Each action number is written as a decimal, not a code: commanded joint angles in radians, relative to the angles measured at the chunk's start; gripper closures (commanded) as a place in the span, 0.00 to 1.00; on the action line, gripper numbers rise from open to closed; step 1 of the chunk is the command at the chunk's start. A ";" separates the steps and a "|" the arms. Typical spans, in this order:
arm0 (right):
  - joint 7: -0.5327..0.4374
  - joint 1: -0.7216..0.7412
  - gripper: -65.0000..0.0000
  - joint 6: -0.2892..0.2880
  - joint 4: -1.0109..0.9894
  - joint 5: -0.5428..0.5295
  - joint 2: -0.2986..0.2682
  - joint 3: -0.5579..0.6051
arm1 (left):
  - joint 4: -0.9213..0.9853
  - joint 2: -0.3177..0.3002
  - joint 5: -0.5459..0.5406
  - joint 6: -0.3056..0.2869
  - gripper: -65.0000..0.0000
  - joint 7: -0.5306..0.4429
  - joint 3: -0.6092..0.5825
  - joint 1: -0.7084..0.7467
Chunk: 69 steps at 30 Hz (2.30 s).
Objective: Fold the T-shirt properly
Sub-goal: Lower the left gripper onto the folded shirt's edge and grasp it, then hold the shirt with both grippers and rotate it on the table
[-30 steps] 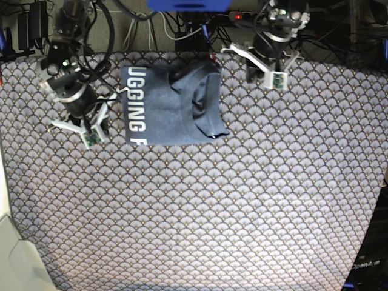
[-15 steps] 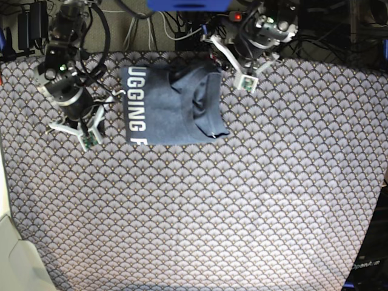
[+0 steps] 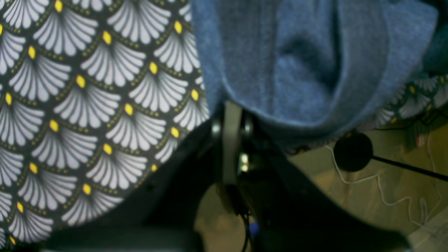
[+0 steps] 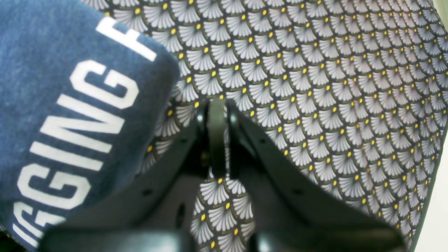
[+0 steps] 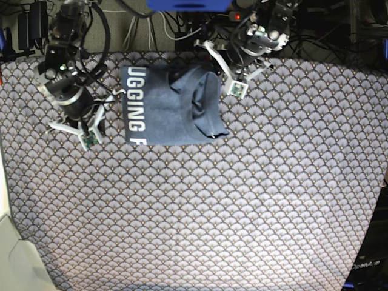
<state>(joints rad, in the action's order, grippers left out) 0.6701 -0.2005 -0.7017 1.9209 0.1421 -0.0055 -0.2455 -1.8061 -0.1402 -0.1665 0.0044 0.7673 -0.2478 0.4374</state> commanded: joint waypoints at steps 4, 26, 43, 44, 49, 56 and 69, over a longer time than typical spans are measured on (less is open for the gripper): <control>-0.019 0.008 1.00 0.004 -0.010 -0.014 -0.003 0.004 | -0.004 0.021 -0.005 0.001 1.00 0.004 0.002 -0.036; -0.019 0.075 1.00 0.004 -0.186 -0.012 -0.017 0.047 | 0.111 0.193 -0.005 0.001 1.00 0.004 0.196 -0.242; -0.019 -0.030 1.00 0.004 -0.179 -0.014 -0.023 0.130 | 0.153 0.242 0.000 0.001 1.00 0.034 0.344 -0.369; -0.020 -0.027 1.00 0.004 -0.179 -0.014 -0.023 0.128 | 0.122 0.233 -0.003 0.001 1.00 0.048 0.359 -0.346; -0.020 0.042 1.00 0.004 -0.185 -0.012 -0.047 0.125 | 0.021 0.208 0.002 0.001 1.00 0.125 0.390 -0.239; -0.020 0.157 1.00 0.004 -0.217 -0.012 -0.075 0.131 | 0.016 0.205 0.000 0.001 1.00 0.133 0.380 -0.130; -0.020 0.229 1.00 0.004 -0.332 -0.011 -0.081 0.131 | 0.041 0.205 -0.003 0.001 1.00 0.139 0.232 -0.133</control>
<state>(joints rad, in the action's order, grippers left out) 0.6655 0.0166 -0.6991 1.5719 0.1421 -0.0818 -0.1127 -1.7519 0.0639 -0.1661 0.0044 0.9161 -0.0193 0.3153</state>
